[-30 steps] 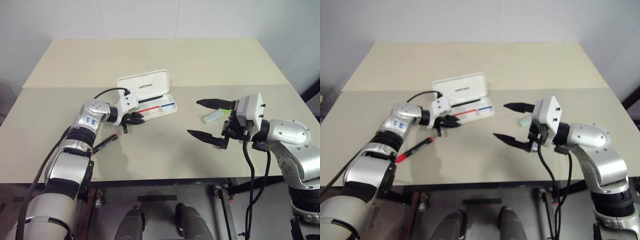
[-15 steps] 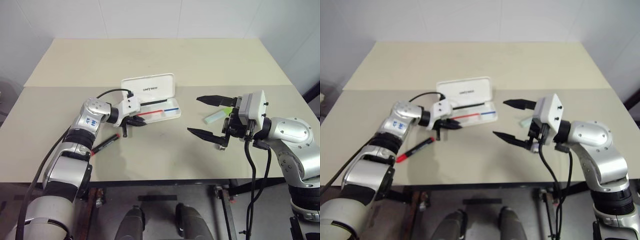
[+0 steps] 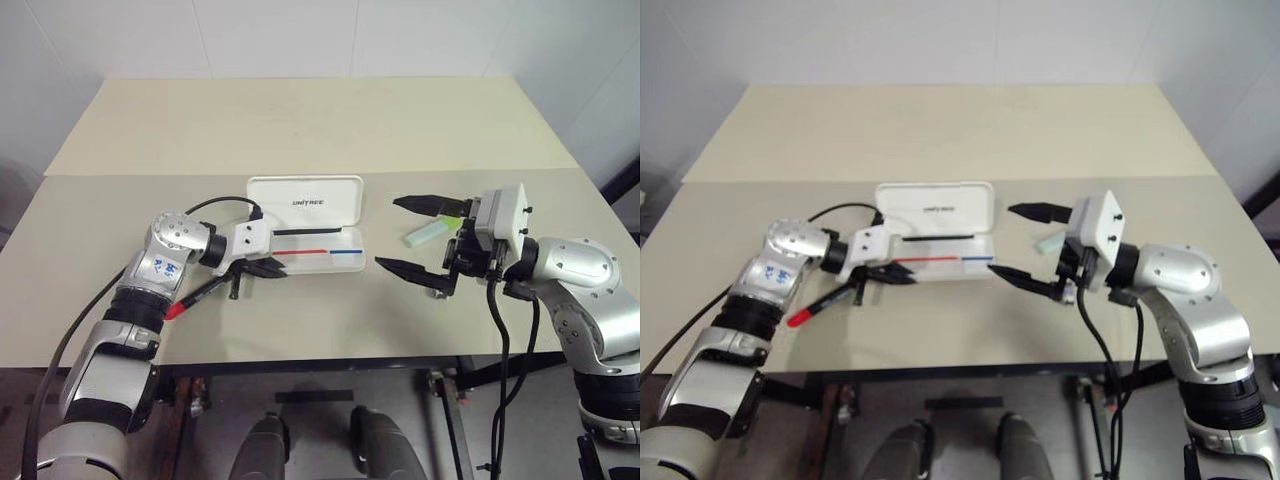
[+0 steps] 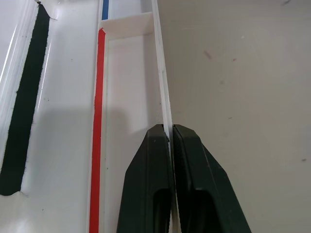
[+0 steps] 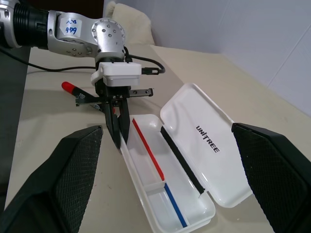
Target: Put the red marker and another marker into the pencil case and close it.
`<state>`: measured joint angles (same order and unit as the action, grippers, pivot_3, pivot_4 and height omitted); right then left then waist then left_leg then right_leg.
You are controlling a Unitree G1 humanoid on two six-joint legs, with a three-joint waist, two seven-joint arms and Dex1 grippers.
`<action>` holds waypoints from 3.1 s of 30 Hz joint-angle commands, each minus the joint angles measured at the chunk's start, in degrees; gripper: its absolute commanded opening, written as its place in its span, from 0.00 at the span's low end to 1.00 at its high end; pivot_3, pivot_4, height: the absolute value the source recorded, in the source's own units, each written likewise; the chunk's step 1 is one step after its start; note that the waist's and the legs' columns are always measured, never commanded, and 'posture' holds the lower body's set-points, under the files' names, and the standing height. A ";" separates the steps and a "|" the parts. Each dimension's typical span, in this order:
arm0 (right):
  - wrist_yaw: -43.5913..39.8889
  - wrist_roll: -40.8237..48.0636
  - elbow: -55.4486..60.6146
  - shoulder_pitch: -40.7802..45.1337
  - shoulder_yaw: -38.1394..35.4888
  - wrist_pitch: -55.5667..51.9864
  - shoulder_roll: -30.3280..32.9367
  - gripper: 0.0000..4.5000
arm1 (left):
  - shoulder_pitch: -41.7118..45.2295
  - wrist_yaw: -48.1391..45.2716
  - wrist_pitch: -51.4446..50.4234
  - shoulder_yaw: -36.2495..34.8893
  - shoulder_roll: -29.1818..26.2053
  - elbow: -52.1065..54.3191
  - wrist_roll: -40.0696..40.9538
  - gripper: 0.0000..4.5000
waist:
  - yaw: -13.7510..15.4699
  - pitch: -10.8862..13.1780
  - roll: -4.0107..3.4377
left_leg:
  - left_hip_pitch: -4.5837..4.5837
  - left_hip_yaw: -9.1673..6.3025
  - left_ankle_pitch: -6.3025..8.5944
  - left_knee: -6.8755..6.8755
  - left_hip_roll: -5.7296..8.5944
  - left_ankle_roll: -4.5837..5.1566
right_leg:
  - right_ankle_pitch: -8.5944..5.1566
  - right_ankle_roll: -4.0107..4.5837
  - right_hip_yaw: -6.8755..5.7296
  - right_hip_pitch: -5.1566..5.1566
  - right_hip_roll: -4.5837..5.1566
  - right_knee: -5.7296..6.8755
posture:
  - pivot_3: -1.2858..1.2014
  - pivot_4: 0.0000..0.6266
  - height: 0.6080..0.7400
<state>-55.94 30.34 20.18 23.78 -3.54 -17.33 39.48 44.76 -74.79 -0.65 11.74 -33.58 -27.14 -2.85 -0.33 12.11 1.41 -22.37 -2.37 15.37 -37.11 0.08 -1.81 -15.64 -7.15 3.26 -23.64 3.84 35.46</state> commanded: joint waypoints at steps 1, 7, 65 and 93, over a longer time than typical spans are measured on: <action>0.14 0.46 1.56 -0.07 -0.19 0.86 -0.72 1.00 | -3.37 -1.09 -4.48 1.01 -0.25 8.28 2.08 0.01 | 0.06 0.00 0.00 | 0.00 0.00 0.00 0.01 0.00 0.00 | 0.00 0.00 0.01 0.00 0.01 0.00 | 0.52 0.24 1.00; 0.54 0.46 2.03 -0.38 0.19 0.48 -1.33 1.00 | -7.61 0.19 -9.73 1.99 0.03 16.29 2.67 0.01 | 0.23 0.00 0.00 | -0.01 -0.03 0.00 -0.01 0.01 0.00 | -0.01 0.01 -0.01 0.01 0.02 -0.02 | 0.52 0.24 1.00; 0.60 -0.02 -1.06 1.81 4.98 1.06 -7.02 1.00 | -33.36 12.73 -7.34 -28.95 -13.48 18.26 23.86 0.64 | -1.20 0.00 0.00 | 0.08 -0.06 0.00 0.15 -0.10 -0.02 | -0.08 0.16 -0.16 -0.01 0.40 -0.06 | 0.52 0.24 1.00; 1.70 0.68 2.05 0.95 3.74 -0.47 -5.68 1.00 | -32.49 18.25 -2.95 -20.95 -10.36 9.88 16.23 0.13 | -1.10 -0.04 -0.06 | 0.25 -0.14 -0.15 0.28 -0.22 0.07 | -0.08 0.53 -0.12 0.07 0.78 -0.08 | 0.52 0.24 1.00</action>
<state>-54.41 30.28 20.17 24.24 1.83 -18.05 33.26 12.89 -58.22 -3.77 -9.69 -44.56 -16.33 14.64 -1.43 12.07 1.35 -22.12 -2.52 15.22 -36.83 -0.13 -1.74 -15.72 -6.62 3.14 -23.57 4.63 35.38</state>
